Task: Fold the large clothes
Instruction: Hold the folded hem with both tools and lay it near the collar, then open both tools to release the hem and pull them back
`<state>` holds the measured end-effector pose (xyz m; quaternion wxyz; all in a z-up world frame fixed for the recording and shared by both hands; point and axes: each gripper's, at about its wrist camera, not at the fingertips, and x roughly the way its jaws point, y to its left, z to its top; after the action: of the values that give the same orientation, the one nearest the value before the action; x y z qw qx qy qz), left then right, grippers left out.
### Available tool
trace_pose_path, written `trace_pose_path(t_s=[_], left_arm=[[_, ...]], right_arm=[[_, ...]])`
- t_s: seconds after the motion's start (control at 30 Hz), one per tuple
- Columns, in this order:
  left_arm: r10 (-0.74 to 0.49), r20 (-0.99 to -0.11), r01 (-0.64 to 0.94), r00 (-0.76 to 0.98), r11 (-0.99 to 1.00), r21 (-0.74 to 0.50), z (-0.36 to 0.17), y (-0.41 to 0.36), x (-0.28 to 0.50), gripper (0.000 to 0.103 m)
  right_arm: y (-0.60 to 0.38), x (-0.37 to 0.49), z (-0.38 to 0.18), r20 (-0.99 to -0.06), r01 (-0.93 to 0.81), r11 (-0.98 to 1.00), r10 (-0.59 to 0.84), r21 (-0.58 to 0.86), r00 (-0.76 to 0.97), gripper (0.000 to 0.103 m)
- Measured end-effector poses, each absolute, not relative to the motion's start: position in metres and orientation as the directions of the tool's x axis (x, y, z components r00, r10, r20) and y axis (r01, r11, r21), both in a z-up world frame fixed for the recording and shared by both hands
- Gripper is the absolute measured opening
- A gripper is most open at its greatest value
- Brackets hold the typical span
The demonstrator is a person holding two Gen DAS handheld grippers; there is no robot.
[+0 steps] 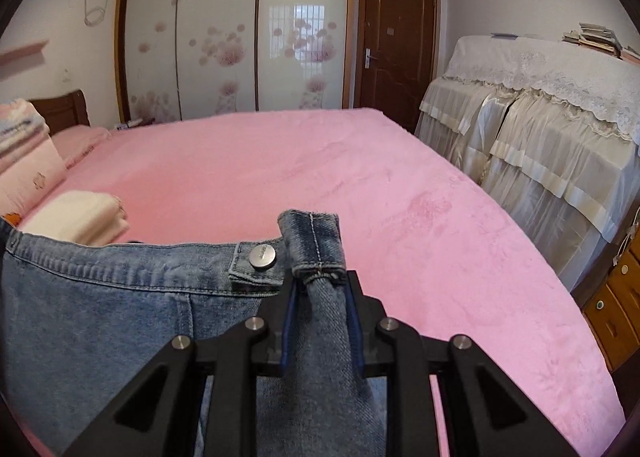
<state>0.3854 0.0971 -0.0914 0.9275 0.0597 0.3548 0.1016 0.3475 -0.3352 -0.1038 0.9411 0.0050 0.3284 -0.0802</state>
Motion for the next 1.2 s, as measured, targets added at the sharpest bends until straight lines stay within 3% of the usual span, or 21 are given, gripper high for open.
trace_pose_path(t_s=[0.17, 0.37, 0.43, 0.5, 0.57, 0.7, 0.87, 0.97, 1.2], left_arm=[[0.311, -0.674, -0.189, 0.671, 0.95, 0.25, -0.151, 0.095, 0.418, 0.021], [0.298, -0.643, -0.189, 0.706, 0.954, 0.234, -0.163, 0.096, 0.412, 0.023], [0.292, -0.644, -0.206, 0.708, 0.956, 0.207, -0.164, 0.101, 0.405, 0.034], [0.31, -0.644, -0.249, 0.7, 0.95, 0.187, -0.165, 0.113, 0.401, 0.06], [0.289, -0.665, -0.268, 0.689, 0.954, 0.137, -0.161, 0.126, 0.398, 0.07], [0.252, -0.713, -0.256, 0.654, 0.961, 0.105, -0.142, 0.141, 0.388, 0.07], [0.269, -0.666, -0.243, 0.696, 0.961, 0.134, -0.092, 0.146, 0.34, 0.07], [0.205, -0.676, -0.206, 0.708, 0.975, 0.08, -0.073, 0.145, 0.307, 0.07], [0.17, -0.722, -0.139, 0.671, 0.985, 0.103, -0.108, 0.11, 0.252, 0.07]], right_arm=[[-0.328, 0.401, -0.17, -0.727, 0.169, 0.98, -0.191, -0.105, 0.659, 0.021], [-0.329, 0.416, -0.205, -0.775, 0.178, 0.976, -0.207, -0.124, 0.597, 0.022], [-0.331, 0.417, -0.207, -0.78, 0.18, 0.975, -0.214, -0.131, 0.588, 0.023], [-0.33, 0.418, -0.208, -0.793, 0.18, 0.974, -0.214, -0.134, 0.571, 0.026], [-0.332, 0.417, -0.203, -0.802, 0.178, 0.976, -0.204, -0.125, 0.561, 0.029], [-0.341, 0.404, -0.174, -0.808, 0.179, 0.982, -0.159, -0.068, 0.567, 0.031], [-0.332, 0.359, -0.124, -0.758, 0.16, 0.987, -0.114, -0.012, 0.642, 0.031], [-0.306, 0.329, -0.11, -0.749, 0.123, 0.992, -0.068, 0.018, 0.659, 0.031], [-0.206, 0.264, -0.124, -0.751, -0.023, 0.992, 0.111, 0.127, 0.651, 0.031]])
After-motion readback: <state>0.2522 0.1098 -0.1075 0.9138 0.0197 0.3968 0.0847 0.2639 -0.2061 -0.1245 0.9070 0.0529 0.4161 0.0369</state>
